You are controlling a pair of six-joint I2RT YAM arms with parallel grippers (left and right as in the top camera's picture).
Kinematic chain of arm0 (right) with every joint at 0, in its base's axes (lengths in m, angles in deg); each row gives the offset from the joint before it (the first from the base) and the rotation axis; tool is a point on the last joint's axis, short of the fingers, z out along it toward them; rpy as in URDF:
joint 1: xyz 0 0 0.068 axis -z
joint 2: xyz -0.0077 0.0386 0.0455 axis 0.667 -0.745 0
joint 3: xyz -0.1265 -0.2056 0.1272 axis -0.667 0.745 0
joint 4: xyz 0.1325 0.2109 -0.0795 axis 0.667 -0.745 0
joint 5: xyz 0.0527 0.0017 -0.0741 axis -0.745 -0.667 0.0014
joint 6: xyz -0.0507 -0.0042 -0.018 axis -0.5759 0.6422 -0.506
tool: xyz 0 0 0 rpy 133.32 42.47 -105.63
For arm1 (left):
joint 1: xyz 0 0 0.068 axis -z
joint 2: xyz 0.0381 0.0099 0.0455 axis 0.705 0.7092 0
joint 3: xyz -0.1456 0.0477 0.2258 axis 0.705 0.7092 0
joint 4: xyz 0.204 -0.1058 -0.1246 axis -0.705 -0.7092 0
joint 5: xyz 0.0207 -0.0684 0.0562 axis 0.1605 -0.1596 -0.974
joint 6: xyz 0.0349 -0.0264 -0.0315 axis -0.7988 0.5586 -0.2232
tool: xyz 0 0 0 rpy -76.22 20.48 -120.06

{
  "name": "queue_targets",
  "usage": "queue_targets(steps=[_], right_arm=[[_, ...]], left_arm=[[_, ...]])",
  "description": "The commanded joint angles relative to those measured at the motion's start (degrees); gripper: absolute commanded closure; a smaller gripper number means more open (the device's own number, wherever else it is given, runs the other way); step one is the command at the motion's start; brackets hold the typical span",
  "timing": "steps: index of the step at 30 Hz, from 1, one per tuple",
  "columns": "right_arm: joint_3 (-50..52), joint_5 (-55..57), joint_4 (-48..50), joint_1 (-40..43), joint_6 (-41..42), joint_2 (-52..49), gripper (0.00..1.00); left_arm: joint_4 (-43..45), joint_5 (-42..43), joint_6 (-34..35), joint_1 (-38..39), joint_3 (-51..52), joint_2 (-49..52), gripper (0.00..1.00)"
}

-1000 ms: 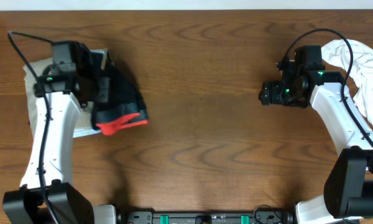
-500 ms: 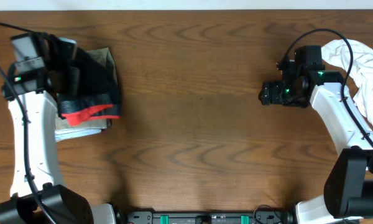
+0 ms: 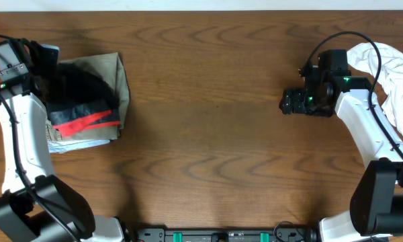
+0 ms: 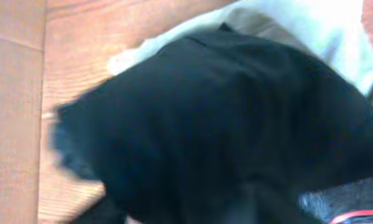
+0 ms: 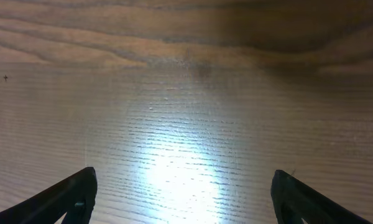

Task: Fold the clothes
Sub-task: 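Place the black bundle on top of the khaki pants with the left gripper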

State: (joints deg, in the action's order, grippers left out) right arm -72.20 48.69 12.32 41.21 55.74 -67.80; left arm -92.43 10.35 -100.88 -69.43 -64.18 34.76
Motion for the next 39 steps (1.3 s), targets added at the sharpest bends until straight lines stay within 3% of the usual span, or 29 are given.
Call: queue_targets(steps=[1, 5, 7, 13, 16, 18, 20, 23, 29, 39], right_arm=[[-1.03, -0.48, -0.5, 0.2, 0.5, -0.15, 0.12], [-1.03, -0.48, -0.48, 0.2, 0.5, -0.15, 0.12], [-1.03, -0.48, -0.48, 0.2, 0.52, -0.15, 0.12], [-1.03, -0.48, -0.44, 0.2, 0.52, -0.15, 0.12], [-1.03, -0.48, -0.48, 0.2, 0.52, -0.17, 0.12], [-1.03, -0.48, -0.48, 0.2, 0.52, -0.15, 0.12], [-1.03, -0.46, -0.48, 0.2, 0.5, -0.17, 0.12], [-1.03, -0.48, -0.5, 0.2, 0.52, -0.17, 0.12], [-1.03, -0.48, -0.94, 0.2, 0.52, -0.15, 0.11], [-1.03, -0.48, -1.81, 0.2, 0.52, -0.15, 0.11]], left_arm=[[1.29, -6.14, 2.32, -1.81, -1.44, 0.33, 0.01], [5.11, -18.03, 12.07, -3.06, -1.44, -0.92, 0.02], [5.46, -17.94, 13.9, -3.13, -1.44, -1.86, 0.02], [4.46, -5.77, 18.69, -2.05, -1.44, -2.95, 0.02], [1.53, -3.72, 22.86, -1.95, -1.44, -2.95, 0.13], [-0.61, -3.72, 25.42, -2.05, -1.44, -2.95, 0.12], [-2.08, -3.76, 25.7, -2.14, -1.44, -2.95, 0.01], [-2.51, -3.78, 27.06, -2.82, -1.44, -2.95, 0.02], [0.07, -3.41, 39.67, -6.78, -1.31, -2.49, 0.02], [6.23, 15.32, 49.51, -14.21, -1.27, 5.07, 0.02]])
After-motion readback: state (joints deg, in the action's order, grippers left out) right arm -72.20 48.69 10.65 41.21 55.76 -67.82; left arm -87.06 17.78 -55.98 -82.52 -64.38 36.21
